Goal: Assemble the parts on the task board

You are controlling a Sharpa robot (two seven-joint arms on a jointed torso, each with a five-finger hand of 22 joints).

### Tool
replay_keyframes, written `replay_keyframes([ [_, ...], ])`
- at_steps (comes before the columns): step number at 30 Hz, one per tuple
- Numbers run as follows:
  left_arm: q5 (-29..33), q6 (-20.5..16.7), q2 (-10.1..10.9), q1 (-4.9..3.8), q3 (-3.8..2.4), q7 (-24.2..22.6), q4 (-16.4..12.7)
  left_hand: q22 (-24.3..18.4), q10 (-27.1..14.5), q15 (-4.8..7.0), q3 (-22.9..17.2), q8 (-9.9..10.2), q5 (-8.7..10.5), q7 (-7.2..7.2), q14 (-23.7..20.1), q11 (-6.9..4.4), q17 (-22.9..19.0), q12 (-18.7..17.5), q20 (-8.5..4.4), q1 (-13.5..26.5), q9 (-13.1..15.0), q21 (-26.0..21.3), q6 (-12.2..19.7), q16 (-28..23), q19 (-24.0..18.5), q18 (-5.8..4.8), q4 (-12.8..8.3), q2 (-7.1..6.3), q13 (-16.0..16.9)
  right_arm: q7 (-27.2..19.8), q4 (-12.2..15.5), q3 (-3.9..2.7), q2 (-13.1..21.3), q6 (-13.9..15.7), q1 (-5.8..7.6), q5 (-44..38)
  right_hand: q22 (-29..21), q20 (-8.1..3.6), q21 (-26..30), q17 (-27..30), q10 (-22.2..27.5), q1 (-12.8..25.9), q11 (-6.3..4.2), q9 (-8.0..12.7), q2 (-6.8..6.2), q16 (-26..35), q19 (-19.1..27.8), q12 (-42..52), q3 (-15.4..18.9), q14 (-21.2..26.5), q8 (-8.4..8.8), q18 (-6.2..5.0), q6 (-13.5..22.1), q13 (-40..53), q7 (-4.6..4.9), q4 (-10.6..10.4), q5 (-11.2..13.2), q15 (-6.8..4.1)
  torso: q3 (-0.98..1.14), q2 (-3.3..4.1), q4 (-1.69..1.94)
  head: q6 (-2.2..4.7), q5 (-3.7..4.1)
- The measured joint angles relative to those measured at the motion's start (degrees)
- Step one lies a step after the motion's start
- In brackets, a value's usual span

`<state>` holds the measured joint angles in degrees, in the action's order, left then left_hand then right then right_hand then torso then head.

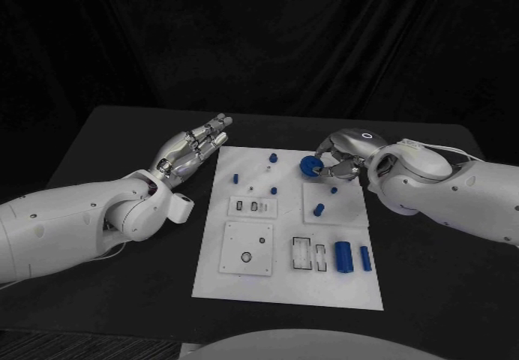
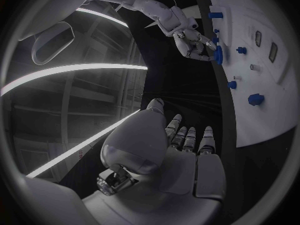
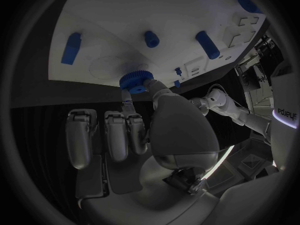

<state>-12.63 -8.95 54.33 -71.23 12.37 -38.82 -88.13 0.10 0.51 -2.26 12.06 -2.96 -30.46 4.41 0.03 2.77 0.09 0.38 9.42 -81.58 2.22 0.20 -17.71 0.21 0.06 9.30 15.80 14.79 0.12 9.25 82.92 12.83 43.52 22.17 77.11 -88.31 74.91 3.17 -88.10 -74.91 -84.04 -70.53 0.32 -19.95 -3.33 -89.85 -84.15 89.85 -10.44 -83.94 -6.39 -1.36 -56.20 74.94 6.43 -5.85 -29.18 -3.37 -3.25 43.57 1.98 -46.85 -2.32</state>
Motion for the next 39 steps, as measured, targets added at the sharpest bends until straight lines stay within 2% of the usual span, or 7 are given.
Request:
replay_keyframes([
  [9, 0.0, 0.0, -0.5, 0.00, 0.00, 0.0, 0.3, 0.0, 0.0, 0.00, 0.0, 0.0, 0.00, 0.00, 0.0, 0.00, 0.0, 0.0, 0.00, 0.0, 0.0, 0.0, 0.0, 0.0, 0.0, 0.00, 0.0, 0.00, 0.0, -0.2, 0.0, -0.04, -3.2, -0.1, 0.00, 0.0, 0.0, 0.00, -0.2, 0.0, 0.0, 0.1, 0.00, 0.1, -0.15, 0.0, 0.0, 0.0, -0.3, 0.1, 0.24, 0.00, -0.2, 0.0, -0.20, 0.0, 0.4, 0.38, 0.00, -0.01, -0.08, -0.14, -0.08],
  [13, 0.0, 0.1, -0.6, 0.00, 0.00, 0.0, 0.5, 0.0, 0.0, 0.00, 0.0, 0.0, 0.00, 0.00, 0.0, 0.00, 0.0, 0.0, 0.00, 0.0, 0.0, 0.0, 0.0, 0.0, 0.0, 0.00, 0.0, 0.00, 0.0, -0.3, -0.5, -0.10, -4.6, -0.1, 0.00, 0.0, 0.0, 0.00, -0.2, 0.0, 0.1, 0.1, 0.35, 0.2, -0.15, 0.0, 0.0, 0.0, -0.6, 0.1, 0.53, 0.00, -0.2, 0.0, -0.21, 0.2, 0.4, 0.38, 0.01, 0.03, -0.08, 0.08, -0.35],
  [20, 0.0, 0.1, -1.0, 0.00, 0.00, 0.0, 0.7, 0.0, 0.0, 0.00, 0.0, 0.0, 0.00, 0.21, 0.0, 0.00, 0.0, 0.0, 0.00, 0.0, 0.0, 0.0, 0.2, 0.0, 0.0, 0.00, 0.0, 0.00, 0.0, -0.5, -2.2, -0.23, -6.9, -0.1, 0.00, 0.0, 0.0, 0.22, -0.3, 0.0, 0.0, 0.1, 0.41, 0.4, -0.15, 0.0, 0.2, 0.0, -0.7, -0.1, 0.84, 0.00, -0.3, 0.0, -0.34, 0.1, 0.5, 0.57, 0.04, 0.06, -0.04, 0.29, -0.49],
  [23, 0.0, 0.2, -1.0, 0.00, 0.00, 0.0, 0.7, 0.0, 0.0, 0.00, 0.0, 0.0, 0.00, 0.21, 0.0, 0.00, 0.0, 0.0, 0.00, 0.0, 0.0, 0.0, 0.2, 0.0, 0.0, 0.00, 0.0, 0.00, 0.0, -0.6, -2.9, -0.27, -7.9, -0.1, 0.00, 0.0, 0.0, 0.22, -0.6, 0.0, 0.0, 0.1, 0.81, 0.5, -0.15, 0.0, 0.2, 0.0, -0.9, 0.1, 1.08, 0.00, -0.4, 0.0, -0.40, 0.2, 0.7, 0.78, 0.05, 0.07, -0.02, 0.41, -0.49],
  [31, 0.0, 0.2, -1.2, 0.00, 0.00, 0.0, 0.7, 0.0, 0.0, 0.00, 0.0, 0.0, 0.00, 0.21, 0.0, 0.00, 0.0, 0.0, 0.00, 0.0, 0.0, 0.0, 0.2, 0.0, 0.0, 0.00, 0.0, 0.00, 0.0, -0.7, -5.4, -0.28, -10.4, -0.4, 0.00, 0.0, 0.0, 0.63, -0.6, 0.0, 0.0, 0.1, 0.81, 0.8, -0.15, 0.0, 0.2, 0.0, -1.2, -0.1, 1.66, 0.00, -0.4, 0.0, -0.40, 0.2, 1.1, 0.98, 0.05, 0.10, -0.02, 0.23, -0.58],
  [39, 0.0, 0.2, -1.2, 0.00, 0.00, 0.0, 0.7, 0.0, 0.0, -0.21, 0.0, 0.0, 0.00, 0.21, -0.2, 0.00, 0.0, 0.0, 0.00, 0.0, 0.0, 0.0, 0.2, 0.0, 0.0, 0.00, 0.0, 0.00, 0.0, -0.9, -6.7, -0.27, -12.1, -1.0, -0.01, 0.0, 0.0, 0.63, -0.6, 0.0, 0.0, 0.1, 1.22, 0.8, -0.15, 0.0, 0.2, 0.0, -1.2, 0.1, 1.69, 0.00, -0.5, 0.0, -0.49, 0.2, 1.6, 1.18, 0.07, 0.10, 0.02, 0.50, -0.69],
])
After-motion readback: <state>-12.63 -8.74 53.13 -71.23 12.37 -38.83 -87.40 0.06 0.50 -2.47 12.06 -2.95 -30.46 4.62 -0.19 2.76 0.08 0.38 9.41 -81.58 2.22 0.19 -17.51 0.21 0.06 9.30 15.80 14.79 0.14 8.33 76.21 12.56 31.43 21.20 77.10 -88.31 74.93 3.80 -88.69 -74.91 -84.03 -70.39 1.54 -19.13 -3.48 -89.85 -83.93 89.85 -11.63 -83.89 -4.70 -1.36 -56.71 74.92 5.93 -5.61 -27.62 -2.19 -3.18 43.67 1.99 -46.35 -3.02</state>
